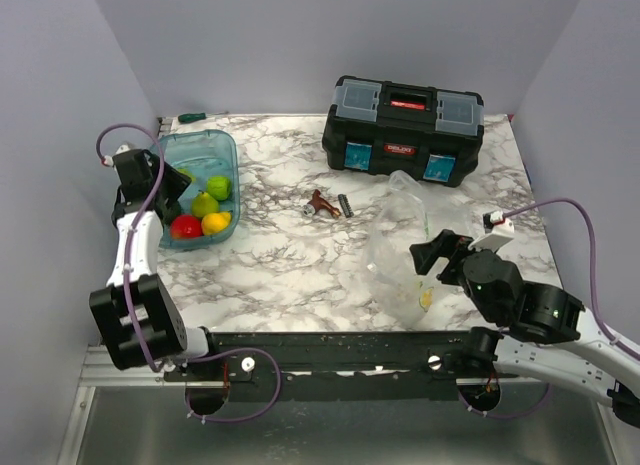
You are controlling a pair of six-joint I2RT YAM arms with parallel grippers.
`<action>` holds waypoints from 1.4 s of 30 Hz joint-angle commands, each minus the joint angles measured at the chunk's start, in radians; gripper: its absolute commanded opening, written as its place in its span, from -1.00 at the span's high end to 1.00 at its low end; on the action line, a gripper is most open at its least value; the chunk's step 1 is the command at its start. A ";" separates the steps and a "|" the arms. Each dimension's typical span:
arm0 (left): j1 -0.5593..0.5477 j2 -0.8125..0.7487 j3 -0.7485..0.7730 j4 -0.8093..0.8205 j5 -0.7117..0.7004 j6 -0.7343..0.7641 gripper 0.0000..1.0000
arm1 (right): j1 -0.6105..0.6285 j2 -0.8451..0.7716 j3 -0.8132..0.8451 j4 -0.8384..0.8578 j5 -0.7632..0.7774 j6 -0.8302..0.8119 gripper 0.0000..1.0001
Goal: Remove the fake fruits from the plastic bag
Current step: Place the fake fruit in the bin.
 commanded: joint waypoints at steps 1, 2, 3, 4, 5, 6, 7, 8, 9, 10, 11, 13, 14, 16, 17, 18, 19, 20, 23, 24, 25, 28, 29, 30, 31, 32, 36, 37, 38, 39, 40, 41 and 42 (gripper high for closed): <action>0.021 0.139 0.130 0.049 0.069 -0.064 0.68 | -0.003 0.026 -0.009 0.023 -0.021 -0.023 -0.99; 0.022 0.163 0.146 0.044 0.085 -0.071 0.67 | -0.003 0.028 -0.008 0.022 -0.022 -0.024 -0.99; 0.023 0.185 0.156 0.038 0.083 -0.077 0.64 | -0.003 0.031 -0.009 0.023 -0.021 -0.024 -0.99; 0.023 0.198 0.158 0.035 0.069 -0.088 0.59 | -0.003 0.031 -0.007 0.022 -0.021 -0.024 -0.99; 0.023 0.206 0.152 0.036 0.047 -0.099 0.55 | -0.003 0.031 -0.006 0.021 -0.021 -0.021 -0.99; 0.023 0.213 0.145 0.040 0.033 -0.113 0.52 | -0.003 0.031 -0.005 0.020 -0.019 -0.022 -1.00; 0.023 0.217 0.132 0.046 0.022 -0.129 0.42 | -0.002 0.030 -0.005 0.019 -0.019 -0.020 -0.99; 0.024 0.218 0.117 0.058 0.024 -0.141 0.33 | -0.003 0.028 -0.005 0.018 -0.020 -0.020 -1.00; 0.024 0.217 0.096 0.072 0.020 -0.151 0.30 | -0.002 0.026 -0.002 0.015 -0.019 -0.019 -0.99; 0.024 0.216 0.082 0.083 0.012 -0.158 0.29 | -0.004 0.025 0.000 0.013 -0.019 -0.016 -0.99; 0.024 0.219 0.069 0.096 0.009 -0.162 0.29 | -0.004 0.024 0.001 0.010 -0.018 -0.014 -1.00; 0.026 0.239 0.073 0.086 0.010 -0.165 0.27 | -0.003 0.024 0.003 0.007 -0.019 -0.012 -0.99; 0.027 0.250 0.083 0.073 0.017 -0.168 0.24 | -0.003 0.024 0.005 0.005 -0.021 -0.012 -0.99; 0.028 0.267 0.101 0.056 0.027 -0.169 0.16 | -0.002 0.030 0.009 0.000 -0.029 -0.008 -1.00; 0.027 0.272 0.103 0.055 0.023 -0.173 0.09 | -0.002 0.033 0.012 -0.002 -0.032 -0.007 -0.99; 0.028 0.274 0.101 0.051 0.012 -0.181 0.02 | -0.002 0.037 0.013 -0.003 -0.035 -0.007 -1.00; 0.028 0.276 0.099 0.049 0.004 -0.187 -0.09 | -0.003 0.040 0.015 -0.005 -0.036 -0.006 -1.00; 0.029 0.279 0.097 0.048 0.004 -0.187 -0.17 | -0.003 0.043 0.015 -0.006 -0.036 -0.005 -1.00; 0.029 0.289 0.099 0.033 0.000 -0.188 -0.34 | -0.003 0.045 0.017 -0.011 -0.036 -0.002 -1.00; 0.029 0.293 0.106 0.020 -0.004 -0.190 -0.38 | -0.003 0.044 0.015 -0.010 -0.036 -0.001 -0.99; 0.029 0.298 0.114 0.004 -0.003 -0.192 -0.40 | -0.004 0.043 0.016 -0.011 -0.036 -0.001 -1.00; 0.030 0.282 0.120 -0.009 0.011 -0.188 -0.47 | -0.003 0.049 0.020 -0.010 -0.042 0.000 -0.99; 0.029 0.266 0.117 -0.008 0.017 -0.188 -0.48 | -0.003 0.053 0.026 -0.013 -0.044 0.000 -1.00; 0.030 0.243 0.114 -0.011 0.021 -0.187 -0.49 | -0.003 0.058 0.033 -0.019 -0.042 -0.001 -0.99; 0.029 0.219 0.109 -0.011 0.028 -0.184 -0.50 | -0.002 0.064 0.046 -0.027 -0.040 -0.002 -0.99; 0.025 0.187 0.102 -0.013 0.033 -0.180 -0.50 | -0.002 0.070 0.058 -0.033 -0.037 -0.001 -0.99; -0.010 0.047 0.085 -0.024 0.083 -0.122 -0.50 | -0.004 0.082 0.108 -0.034 -0.026 -0.033 -0.99; -0.034 0.008 0.091 -0.040 0.091 -0.102 -0.50 | -0.003 0.087 0.123 -0.034 -0.023 -0.046 -0.99; -0.057 -0.027 0.098 -0.060 0.095 -0.078 -0.50 | -0.003 0.091 0.140 -0.035 -0.018 -0.059 -1.00; -0.090 -0.077 0.100 -0.073 0.098 -0.059 -0.50 | -0.002 0.096 0.155 -0.038 -0.011 -0.071 -1.00; -0.128 -0.117 0.099 -0.079 0.096 -0.035 -0.50 | -0.003 0.101 0.172 -0.041 -0.004 -0.079 -1.00; -0.184 -0.167 0.101 -0.090 0.080 -0.011 -0.50 | -0.003 0.104 0.187 -0.043 0.001 -0.090 -0.99; -0.261 -0.208 0.108 -0.108 0.044 0.022 -0.50 | -0.003 0.106 0.206 -0.044 0.007 -0.101 -1.00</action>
